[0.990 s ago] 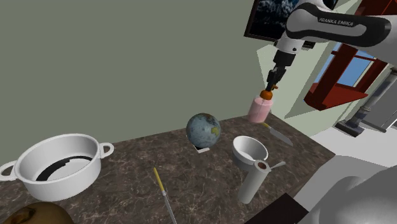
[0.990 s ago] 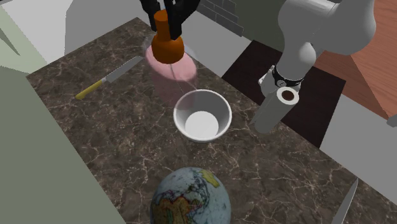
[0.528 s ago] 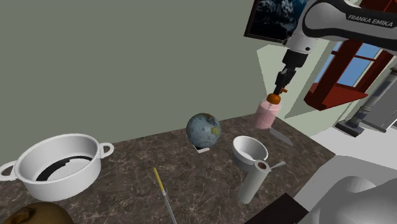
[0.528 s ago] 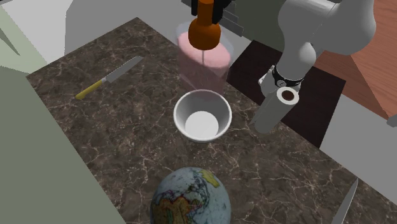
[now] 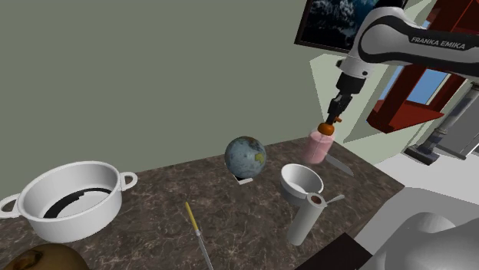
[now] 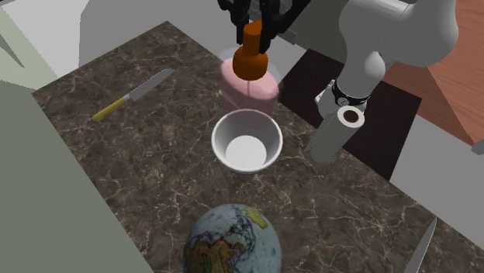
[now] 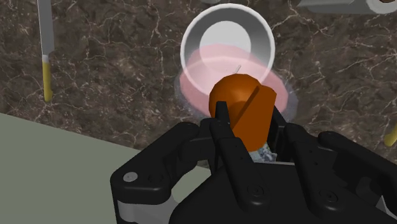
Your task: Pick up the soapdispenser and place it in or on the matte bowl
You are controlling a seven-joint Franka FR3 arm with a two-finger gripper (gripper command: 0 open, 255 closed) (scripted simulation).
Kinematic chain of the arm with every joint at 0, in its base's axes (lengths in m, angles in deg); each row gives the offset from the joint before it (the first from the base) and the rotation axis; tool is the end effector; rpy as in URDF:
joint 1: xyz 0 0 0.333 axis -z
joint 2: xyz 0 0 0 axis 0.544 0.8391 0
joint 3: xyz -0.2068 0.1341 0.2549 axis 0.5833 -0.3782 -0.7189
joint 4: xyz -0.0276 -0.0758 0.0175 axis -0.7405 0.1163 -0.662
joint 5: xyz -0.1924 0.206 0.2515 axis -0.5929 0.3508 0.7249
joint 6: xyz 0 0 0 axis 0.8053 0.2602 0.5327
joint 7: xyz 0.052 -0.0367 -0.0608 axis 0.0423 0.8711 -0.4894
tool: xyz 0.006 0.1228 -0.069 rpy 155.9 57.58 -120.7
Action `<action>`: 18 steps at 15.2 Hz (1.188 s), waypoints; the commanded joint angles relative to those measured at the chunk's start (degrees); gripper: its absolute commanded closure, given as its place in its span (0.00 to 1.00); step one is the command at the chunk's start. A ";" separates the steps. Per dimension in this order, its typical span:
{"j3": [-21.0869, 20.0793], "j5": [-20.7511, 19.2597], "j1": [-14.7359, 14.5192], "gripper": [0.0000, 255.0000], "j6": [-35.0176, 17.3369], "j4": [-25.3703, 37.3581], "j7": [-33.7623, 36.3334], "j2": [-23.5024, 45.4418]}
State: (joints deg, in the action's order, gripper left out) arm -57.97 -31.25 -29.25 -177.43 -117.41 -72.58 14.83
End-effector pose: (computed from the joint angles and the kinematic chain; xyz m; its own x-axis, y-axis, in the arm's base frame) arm 0.3342 -0.1535 0.6200 0.9971 0.0748 0.0104 0.0745 -0.9969 0.0240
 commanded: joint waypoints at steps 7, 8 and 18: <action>0.49 -0.53 0.30 1.00 -6.04 -7.04 0.30 -1.06; 0.55 -0.60 0.33 1.00 -6.79 -7.87 0.33 -1.14; 1.32 -1.25 0.66 1.00 -14.44 -15.60 0.65 -1.23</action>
State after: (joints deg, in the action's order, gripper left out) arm -56.78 -32.38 -28.67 -190.99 -132.09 -71.91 13.71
